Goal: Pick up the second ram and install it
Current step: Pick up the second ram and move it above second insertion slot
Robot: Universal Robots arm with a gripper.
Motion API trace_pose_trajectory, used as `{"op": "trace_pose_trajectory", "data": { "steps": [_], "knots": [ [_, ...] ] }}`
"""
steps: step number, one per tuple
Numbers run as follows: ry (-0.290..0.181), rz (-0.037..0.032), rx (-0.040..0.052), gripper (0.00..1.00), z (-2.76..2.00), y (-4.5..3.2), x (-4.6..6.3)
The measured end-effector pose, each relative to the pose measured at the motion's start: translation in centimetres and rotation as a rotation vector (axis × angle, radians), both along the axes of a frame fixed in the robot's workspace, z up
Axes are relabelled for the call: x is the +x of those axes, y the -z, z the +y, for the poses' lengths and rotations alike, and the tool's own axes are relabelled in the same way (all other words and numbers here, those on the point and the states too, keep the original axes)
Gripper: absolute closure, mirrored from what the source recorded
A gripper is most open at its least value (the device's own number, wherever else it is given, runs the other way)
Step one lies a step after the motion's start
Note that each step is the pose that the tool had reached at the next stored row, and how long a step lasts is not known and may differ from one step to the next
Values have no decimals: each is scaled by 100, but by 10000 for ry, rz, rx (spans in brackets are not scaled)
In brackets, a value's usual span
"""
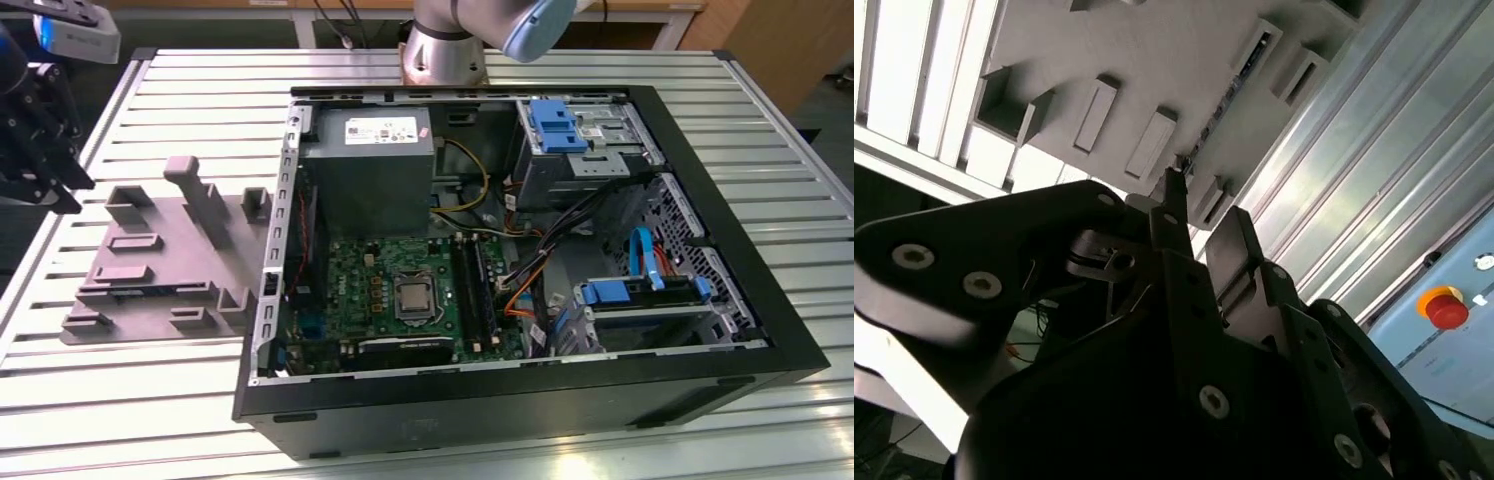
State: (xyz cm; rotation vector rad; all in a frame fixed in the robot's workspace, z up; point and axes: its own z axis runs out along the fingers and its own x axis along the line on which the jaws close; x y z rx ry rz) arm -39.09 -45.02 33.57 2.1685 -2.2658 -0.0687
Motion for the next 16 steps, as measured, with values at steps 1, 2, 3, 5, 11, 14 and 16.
{"op": "trace_pose_trajectory", "data": {
  "steps": [1, 2, 3, 5, 11, 14, 16],
  "knots": [
    [-1, -1, 0, 64, -2, 18, -2],
    [-3, -1, 0, 64, -4, 34, -2],
    [-3, -2, 0, 64, -5, 54, -3],
    [-2, -1, 0, 64, -10, 90, -4],
    [-7, 1, -2, 64, -14, 145, -5],
    [-7, -1, -1, 64, -14, 146, -5],
    [-8, -1, 0, 64, -14, 146, -5]
  ]
}}
